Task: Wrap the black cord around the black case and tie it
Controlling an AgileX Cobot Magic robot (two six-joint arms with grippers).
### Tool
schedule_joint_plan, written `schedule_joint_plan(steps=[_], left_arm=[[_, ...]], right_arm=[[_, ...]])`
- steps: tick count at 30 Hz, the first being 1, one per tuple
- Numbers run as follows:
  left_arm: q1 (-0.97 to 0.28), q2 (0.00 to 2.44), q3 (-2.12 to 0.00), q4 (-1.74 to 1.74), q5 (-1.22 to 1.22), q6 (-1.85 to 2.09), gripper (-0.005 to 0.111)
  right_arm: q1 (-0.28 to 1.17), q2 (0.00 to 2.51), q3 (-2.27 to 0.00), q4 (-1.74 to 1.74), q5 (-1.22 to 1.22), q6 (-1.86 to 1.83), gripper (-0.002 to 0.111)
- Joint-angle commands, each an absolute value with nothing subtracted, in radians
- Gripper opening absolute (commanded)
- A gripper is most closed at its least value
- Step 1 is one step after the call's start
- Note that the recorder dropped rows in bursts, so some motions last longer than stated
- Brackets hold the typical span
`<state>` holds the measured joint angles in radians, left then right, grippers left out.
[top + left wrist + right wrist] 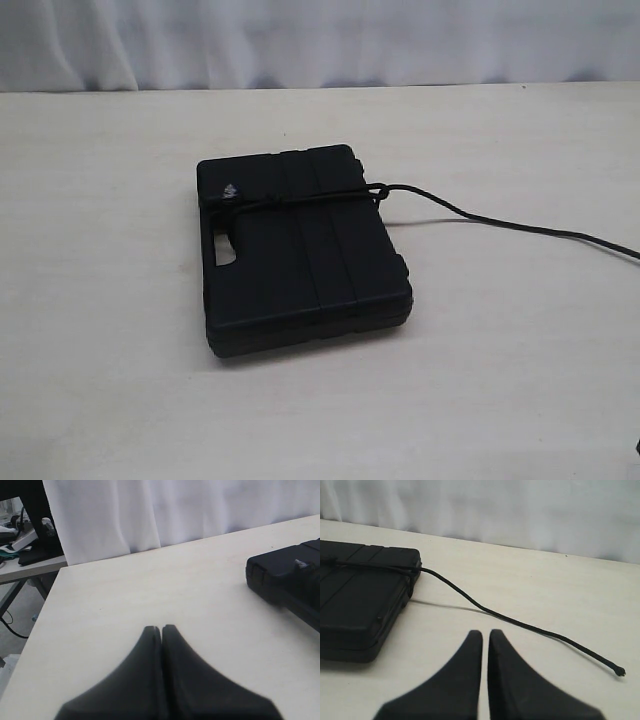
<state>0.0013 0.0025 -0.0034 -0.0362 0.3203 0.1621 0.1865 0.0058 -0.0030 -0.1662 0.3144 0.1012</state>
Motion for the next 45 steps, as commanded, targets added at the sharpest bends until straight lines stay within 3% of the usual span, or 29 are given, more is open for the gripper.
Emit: schedule_joint_plan(steps=[1,7,11,45], left_arm=[[0.005,0.000,0.000,-0.039,0.308,0.164,0.000],[0.005,0.000,0.000,-0.039,0.308,0.164,0.000],[0.005,0.000,0.000,-0.039,0.308,0.164,0.000],[0.005,0.000,0.000,-0.039,0.308,0.164,0.000]], right_arm=[[0.183,0.000,0.000,-0.155,0.320,0.069,0.004],[0.179,0.000,0.000,-0.143,0.325,0.047,0.004],[0.100,0.000,0.000,-0.141,0.328,0.041,0.004],[0.131,0.000,0.000,-0.113,0.336,0.045,0.004]])
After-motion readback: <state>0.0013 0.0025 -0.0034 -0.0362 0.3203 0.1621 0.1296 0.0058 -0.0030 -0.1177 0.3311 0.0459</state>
